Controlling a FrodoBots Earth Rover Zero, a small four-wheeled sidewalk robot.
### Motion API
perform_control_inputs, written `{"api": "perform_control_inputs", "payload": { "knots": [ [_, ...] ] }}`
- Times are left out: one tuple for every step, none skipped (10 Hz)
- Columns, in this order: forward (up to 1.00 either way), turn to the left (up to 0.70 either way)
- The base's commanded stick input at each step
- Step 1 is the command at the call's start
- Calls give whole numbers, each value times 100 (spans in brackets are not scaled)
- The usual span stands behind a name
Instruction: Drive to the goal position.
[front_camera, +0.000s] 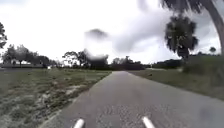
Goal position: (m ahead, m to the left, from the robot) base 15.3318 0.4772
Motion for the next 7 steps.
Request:
{"api": "perform_control_inputs", "payload": {
  "knots": [
    [70,0],
    [70,0],
    [70,0],
    [70,0],
    [70,0],
    [70,0],
    [70,0]
  ]
}}
